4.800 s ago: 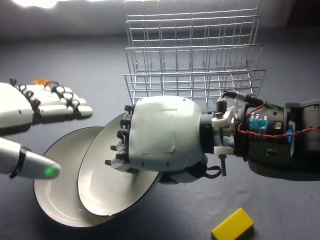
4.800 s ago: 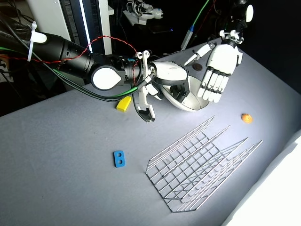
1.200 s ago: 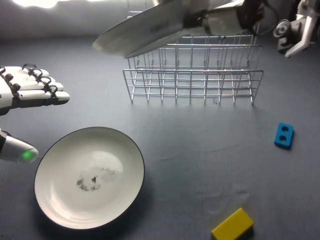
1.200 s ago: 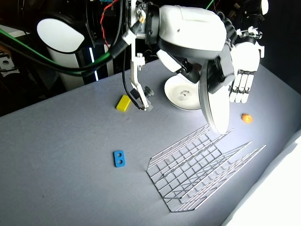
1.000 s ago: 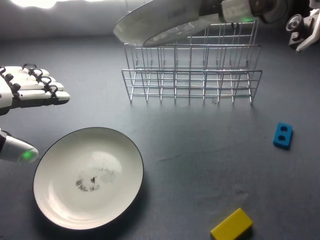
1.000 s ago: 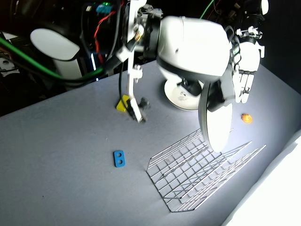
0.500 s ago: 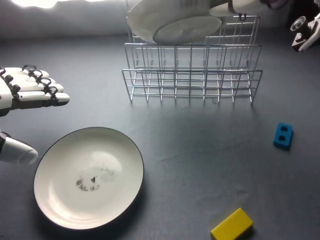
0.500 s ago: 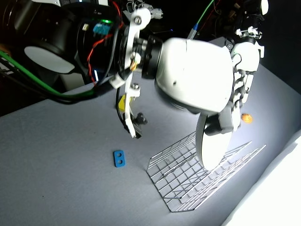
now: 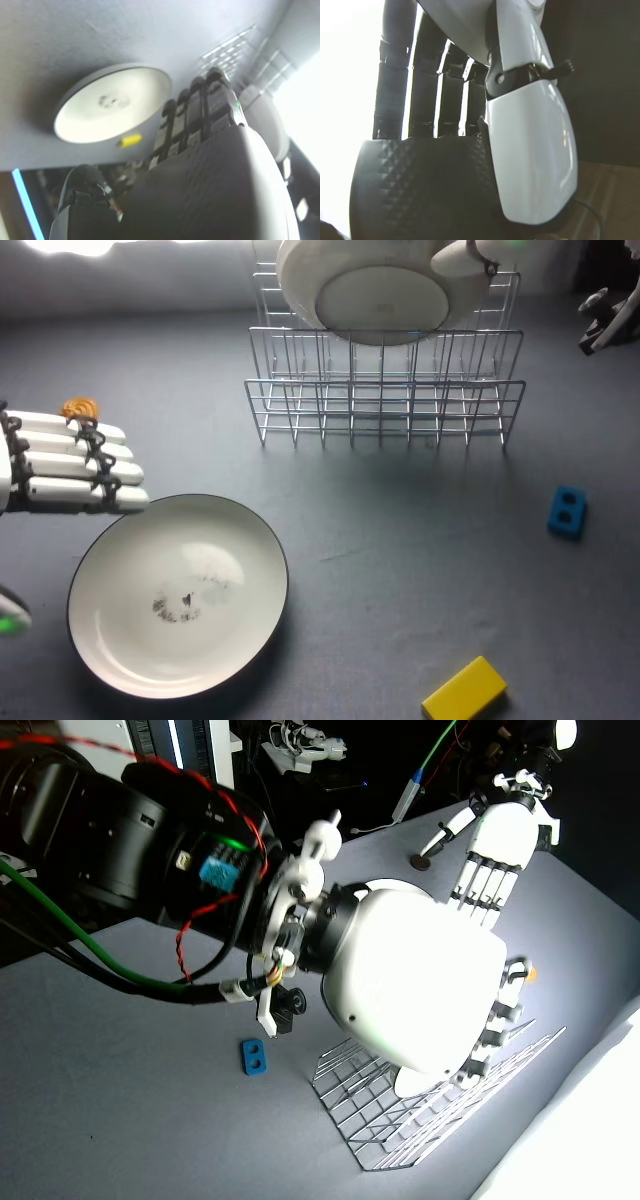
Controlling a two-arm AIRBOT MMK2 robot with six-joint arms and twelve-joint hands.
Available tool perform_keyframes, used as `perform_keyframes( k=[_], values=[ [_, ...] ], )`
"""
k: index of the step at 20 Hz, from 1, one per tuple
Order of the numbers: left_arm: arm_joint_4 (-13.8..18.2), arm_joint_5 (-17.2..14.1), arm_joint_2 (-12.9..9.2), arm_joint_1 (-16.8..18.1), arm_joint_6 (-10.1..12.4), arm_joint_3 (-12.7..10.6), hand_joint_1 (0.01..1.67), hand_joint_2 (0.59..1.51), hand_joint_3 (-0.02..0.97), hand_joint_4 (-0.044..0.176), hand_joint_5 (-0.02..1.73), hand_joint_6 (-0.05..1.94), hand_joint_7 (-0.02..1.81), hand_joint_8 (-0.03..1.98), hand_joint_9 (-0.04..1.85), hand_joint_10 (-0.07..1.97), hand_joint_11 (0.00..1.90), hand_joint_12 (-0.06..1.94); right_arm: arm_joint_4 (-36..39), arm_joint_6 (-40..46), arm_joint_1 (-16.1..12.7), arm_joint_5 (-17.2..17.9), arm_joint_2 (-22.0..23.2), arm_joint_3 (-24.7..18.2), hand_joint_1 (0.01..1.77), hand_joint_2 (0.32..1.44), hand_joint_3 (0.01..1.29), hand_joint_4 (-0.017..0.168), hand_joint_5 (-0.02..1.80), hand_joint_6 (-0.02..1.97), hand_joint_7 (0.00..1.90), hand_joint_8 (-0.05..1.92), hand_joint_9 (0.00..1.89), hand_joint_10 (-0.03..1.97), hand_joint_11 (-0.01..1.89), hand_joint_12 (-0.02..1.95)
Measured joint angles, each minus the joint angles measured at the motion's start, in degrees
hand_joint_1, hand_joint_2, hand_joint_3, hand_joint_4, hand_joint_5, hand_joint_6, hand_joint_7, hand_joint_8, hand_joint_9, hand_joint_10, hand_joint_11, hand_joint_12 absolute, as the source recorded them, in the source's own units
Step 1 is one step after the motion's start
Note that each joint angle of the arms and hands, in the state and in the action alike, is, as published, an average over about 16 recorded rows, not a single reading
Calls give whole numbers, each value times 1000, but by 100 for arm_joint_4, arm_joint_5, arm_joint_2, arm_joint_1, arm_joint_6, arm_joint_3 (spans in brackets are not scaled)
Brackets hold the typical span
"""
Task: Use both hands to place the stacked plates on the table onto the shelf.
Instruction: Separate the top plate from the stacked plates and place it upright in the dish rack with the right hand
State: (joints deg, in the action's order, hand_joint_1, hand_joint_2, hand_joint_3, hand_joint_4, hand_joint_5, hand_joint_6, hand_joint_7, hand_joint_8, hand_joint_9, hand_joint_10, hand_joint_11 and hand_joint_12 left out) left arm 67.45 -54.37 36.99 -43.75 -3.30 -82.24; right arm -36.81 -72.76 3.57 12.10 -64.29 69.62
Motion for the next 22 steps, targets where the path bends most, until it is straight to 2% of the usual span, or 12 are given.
perform_keyframes(
  k=[5, 10, 14, 18, 22],
  values=[
    [546, -396, 0, -81, 33, -59, 23, 1114, 10, 4, 20, 19, 15, -13, 21, 5, 15, -2, -290, 43, 97, -242, -140, 306, 1348, 998, 15, -7, 846, 1010, 976, 927, 1004, 983, 922, 1088],
    [847, -424, 1, -211, 70, -27, 23, 1115, 10, 4, 20, 19, 13, -13, 21, 5, 14, -2, -376, 84, 231, -354, -240, 515, 1348, 999, 15, -7, 841, 1010, 975, 942, 998, 984, 910, 1100],
    [885, -276, -1, -338, 90, 56, 23, 1115, 10, 4, 20, 19, 13, -14, 20, 5, 15, -5, -400, 93, 332, -404, -291, 619, 1349, 1000, 15, -7, 836, 1010, 974, 952, 993, 988, 898, 1104],
    [773, -76, -12, -486, 89, 186, 23, 1116, 9, 3, 20, 19, 15, -14, 20, 5, 14, -11, -385, 96, 397, -411, -318, 669, 1346, 1003, 14, -7, 828, 1019, 969, 960, 989, 985, 883, 1115],
    [594, 145, -34, -655, 83, 347, 22, 1117, 9, 3, 19, 18, 15, -14, 20, 5, 14, -20, -368, 95, 434, -412, -329, 685, 1319, 1025, 14, -7, 808, 1054, 957, 946, 989, 843, 840, 1138]
  ],
)
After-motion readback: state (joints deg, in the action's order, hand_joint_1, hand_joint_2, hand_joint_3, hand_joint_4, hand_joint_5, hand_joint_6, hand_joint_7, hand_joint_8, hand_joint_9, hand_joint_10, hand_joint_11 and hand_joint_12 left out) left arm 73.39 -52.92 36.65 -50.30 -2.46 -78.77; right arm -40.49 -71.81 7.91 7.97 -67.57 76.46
